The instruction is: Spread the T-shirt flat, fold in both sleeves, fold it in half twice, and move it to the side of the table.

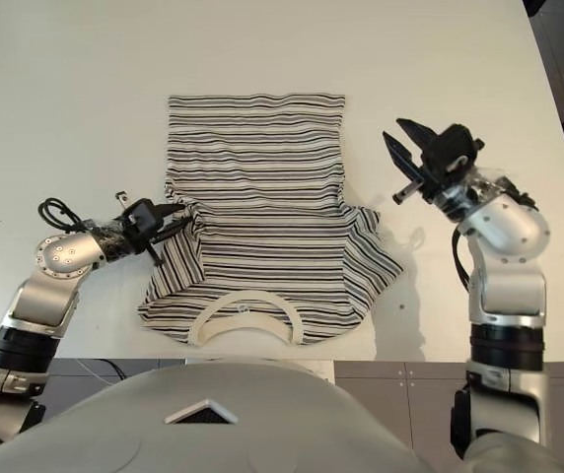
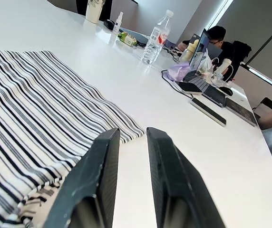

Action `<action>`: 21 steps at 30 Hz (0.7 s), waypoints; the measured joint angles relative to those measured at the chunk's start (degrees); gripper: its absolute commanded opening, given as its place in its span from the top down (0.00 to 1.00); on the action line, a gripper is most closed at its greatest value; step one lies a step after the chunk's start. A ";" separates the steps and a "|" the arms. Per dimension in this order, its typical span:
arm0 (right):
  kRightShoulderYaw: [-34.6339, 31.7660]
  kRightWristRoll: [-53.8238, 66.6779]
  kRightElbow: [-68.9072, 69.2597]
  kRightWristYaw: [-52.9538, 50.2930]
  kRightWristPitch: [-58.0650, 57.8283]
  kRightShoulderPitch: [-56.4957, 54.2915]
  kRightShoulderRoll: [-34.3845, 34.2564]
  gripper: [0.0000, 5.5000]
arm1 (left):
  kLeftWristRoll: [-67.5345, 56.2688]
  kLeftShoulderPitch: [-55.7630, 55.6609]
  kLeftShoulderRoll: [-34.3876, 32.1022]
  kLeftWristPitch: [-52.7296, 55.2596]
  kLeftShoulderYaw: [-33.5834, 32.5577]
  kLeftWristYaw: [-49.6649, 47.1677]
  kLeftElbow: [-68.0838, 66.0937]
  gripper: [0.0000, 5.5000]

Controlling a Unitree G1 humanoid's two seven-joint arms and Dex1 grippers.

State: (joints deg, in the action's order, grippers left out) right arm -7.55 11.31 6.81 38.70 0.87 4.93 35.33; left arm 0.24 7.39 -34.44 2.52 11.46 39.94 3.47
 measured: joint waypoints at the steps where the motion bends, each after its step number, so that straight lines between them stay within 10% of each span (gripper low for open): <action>1: -1.54 2.60 2.84 0.62 -2.56 3.26 0.27 0.81 | -0.35 2.40 -0.56 1.10 -1.49 -0.41 2.41 0.80; 10: -15.83 28.58 15.16 -2.00 -36.85 31.45 -1.69 0.78 | -1.37 17.52 -0.33 4.47 -10.46 -7.61 13.98 0.80; 21: -17.46 35.47 23.09 -11.71 -46.92 36.39 -8.25 0.66 | -1.12 21.11 1.55 4.29 -10.93 -9.28 16.73 0.80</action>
State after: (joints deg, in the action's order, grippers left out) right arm -25.01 46.79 29.90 26.99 -46.05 41.32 27.08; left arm -0.87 28.50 -32.89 6.81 0.53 30.66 20.20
